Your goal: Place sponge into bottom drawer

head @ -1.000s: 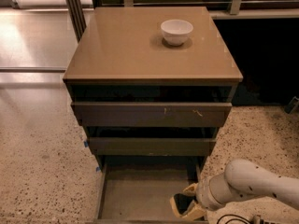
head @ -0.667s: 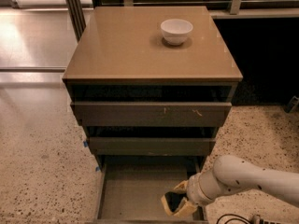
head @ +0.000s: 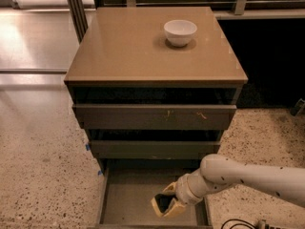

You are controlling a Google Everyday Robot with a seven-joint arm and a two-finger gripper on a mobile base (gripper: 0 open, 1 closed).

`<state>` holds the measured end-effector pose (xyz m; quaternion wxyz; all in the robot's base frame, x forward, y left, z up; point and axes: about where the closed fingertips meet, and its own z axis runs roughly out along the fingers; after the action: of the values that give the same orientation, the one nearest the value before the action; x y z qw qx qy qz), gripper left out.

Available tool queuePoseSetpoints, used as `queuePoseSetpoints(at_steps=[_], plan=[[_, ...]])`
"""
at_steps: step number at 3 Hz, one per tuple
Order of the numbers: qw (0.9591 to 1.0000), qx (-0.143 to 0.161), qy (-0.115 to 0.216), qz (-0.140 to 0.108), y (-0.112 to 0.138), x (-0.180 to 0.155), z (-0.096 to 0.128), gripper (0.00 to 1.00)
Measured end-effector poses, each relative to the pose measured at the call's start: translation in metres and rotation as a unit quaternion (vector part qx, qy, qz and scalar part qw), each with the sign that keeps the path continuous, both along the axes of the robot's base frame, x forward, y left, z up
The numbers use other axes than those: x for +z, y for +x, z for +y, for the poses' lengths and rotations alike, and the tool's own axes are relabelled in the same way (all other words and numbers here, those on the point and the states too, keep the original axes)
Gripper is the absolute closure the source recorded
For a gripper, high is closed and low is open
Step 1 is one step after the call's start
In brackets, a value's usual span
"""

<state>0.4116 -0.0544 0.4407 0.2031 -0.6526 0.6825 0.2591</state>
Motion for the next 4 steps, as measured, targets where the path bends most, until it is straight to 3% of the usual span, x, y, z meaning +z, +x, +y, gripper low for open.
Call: queuePoseSetpoints(at_steps=[1, 2, 3, 4], plan=[[0.9997, -0.019, 0.003, -0.015, -0.003, -0.015, 0.008, 1.00], [0.9972, -0.073, 0.019, -0.006, 0.014, -0.071, 0.030, 1.00], [0.9972, -0.073, 0.019, -0.006, 0.014, -0.071, 0.030, 1.00], [0.9978, -0.063, -0.005, -0.019, 0.021, -0.089, 0.042, 1.00]])
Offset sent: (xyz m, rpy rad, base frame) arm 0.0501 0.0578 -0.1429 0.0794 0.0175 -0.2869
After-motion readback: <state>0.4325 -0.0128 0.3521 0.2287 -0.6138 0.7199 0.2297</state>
